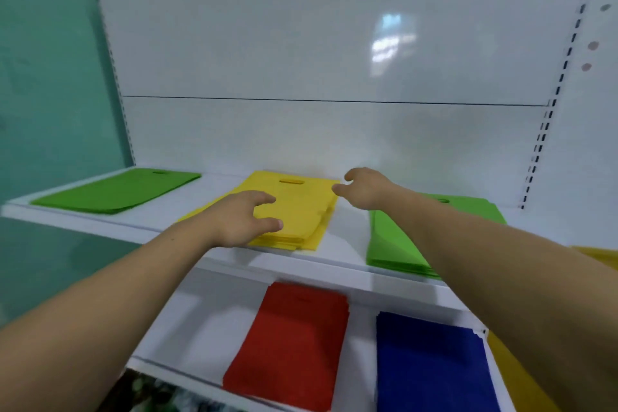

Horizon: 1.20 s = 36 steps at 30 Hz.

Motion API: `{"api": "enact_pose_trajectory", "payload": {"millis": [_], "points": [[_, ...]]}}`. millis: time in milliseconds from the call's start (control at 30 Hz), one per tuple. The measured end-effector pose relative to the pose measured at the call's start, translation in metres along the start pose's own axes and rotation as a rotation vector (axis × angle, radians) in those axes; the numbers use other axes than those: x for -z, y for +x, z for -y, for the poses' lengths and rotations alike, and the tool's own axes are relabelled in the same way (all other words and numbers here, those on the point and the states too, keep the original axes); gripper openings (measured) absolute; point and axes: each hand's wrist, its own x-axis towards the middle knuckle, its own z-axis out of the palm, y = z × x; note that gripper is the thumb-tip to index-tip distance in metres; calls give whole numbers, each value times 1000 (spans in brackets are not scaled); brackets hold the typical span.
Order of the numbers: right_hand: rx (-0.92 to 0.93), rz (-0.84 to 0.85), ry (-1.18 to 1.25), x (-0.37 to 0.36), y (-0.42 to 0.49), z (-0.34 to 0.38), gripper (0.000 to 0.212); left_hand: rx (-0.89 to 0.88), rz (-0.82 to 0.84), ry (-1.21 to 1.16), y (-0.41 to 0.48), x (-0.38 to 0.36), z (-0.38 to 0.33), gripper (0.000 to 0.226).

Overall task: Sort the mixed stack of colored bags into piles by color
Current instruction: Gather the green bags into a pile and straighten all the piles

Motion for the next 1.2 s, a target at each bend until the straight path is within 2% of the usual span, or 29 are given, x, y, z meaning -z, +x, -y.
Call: {"api": "enact_pose_trajectory", "payload": {"millis": [367,633,900,1067,1200], "points": [[173,50,90,-77,56,198,60,204,-99,54,-64,92,185,61],[251,117,66,-139,107,297,57,335,-128,16,-71,107,290,60],[248,148,3,-195,205,355,62,367,-131,31,-15,116,380,59],[130,114,-65,-218,262,365,57,385,-117,5,29,130,430,60],[45,122,-149,-237,282,369,67,373,-105,55,62,145,478,52]]}}
